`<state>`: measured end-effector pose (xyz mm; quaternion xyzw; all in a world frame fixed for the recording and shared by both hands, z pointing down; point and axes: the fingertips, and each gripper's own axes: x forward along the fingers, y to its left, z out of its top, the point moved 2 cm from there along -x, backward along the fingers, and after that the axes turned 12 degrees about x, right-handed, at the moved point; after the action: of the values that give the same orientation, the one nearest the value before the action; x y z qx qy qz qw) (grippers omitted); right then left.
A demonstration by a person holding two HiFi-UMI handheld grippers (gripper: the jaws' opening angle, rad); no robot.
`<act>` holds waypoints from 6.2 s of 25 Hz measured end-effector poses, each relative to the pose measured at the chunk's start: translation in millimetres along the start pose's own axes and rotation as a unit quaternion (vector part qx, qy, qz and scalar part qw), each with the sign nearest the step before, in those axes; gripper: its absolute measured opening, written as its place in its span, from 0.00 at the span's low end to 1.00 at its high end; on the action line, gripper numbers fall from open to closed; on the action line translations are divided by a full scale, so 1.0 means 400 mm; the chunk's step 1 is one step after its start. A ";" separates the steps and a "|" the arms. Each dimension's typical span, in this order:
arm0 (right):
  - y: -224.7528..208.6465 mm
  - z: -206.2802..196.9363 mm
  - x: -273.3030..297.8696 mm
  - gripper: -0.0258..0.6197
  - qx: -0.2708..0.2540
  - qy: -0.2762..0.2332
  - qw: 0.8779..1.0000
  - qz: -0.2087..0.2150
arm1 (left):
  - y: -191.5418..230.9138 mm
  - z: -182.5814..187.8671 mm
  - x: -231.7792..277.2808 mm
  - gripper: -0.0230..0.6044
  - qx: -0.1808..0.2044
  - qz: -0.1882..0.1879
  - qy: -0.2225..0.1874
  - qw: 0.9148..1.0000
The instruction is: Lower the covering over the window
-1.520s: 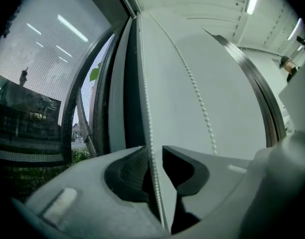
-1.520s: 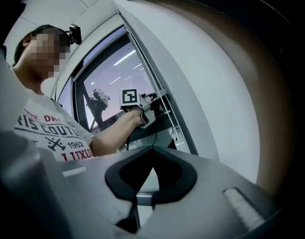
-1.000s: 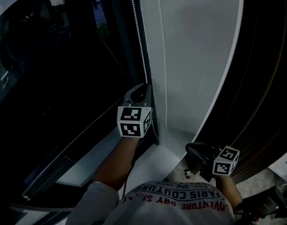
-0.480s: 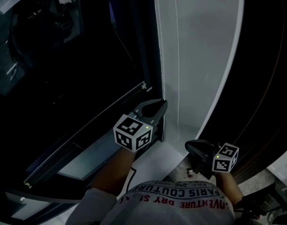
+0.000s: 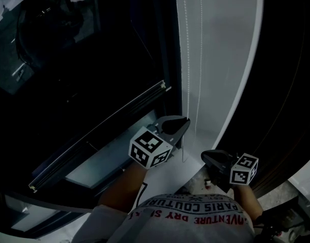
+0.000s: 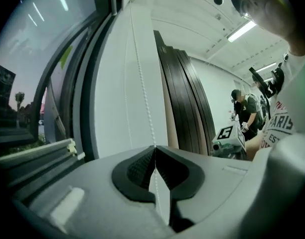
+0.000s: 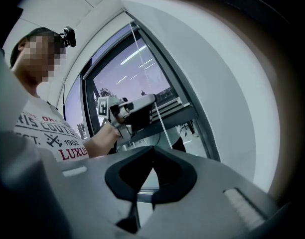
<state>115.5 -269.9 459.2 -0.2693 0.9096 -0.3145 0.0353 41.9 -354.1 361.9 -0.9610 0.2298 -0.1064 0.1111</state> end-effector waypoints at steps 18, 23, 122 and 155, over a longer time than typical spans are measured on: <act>0.118 0.240 0.037 0.11 -0.144 -0.035 0.988 0.034 | -0.115 -0.108 0.016 0.05 -0.060 -0.061 -0.001 0.996; 0.172 0.333 0.093 0.17 -0.198 -0.034 0.979 0.040 | -0.128 -0.105 0.019 0.05 -0.057 -0.073 -0.003 0.996; 0.047 -0.023 0.092 0.05 -0.146 0.029 0.989 -0.001 | -0.022 0.332 -0.068 0.05 -0.039 -0.060 -0.125 0.990; -0.150 -0.424 0.098 0.05 -0.023 0.171 0.982 -0.081 | -0.155 -0.117 -0.026 0.05 -0.069 -0.050 -0.001 0.996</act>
<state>70.7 -235.7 634.5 -0.2850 0.8846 -0.3363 -0.1522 46.9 -302.9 421.4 -0.9767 0.1883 -0.0946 0.0398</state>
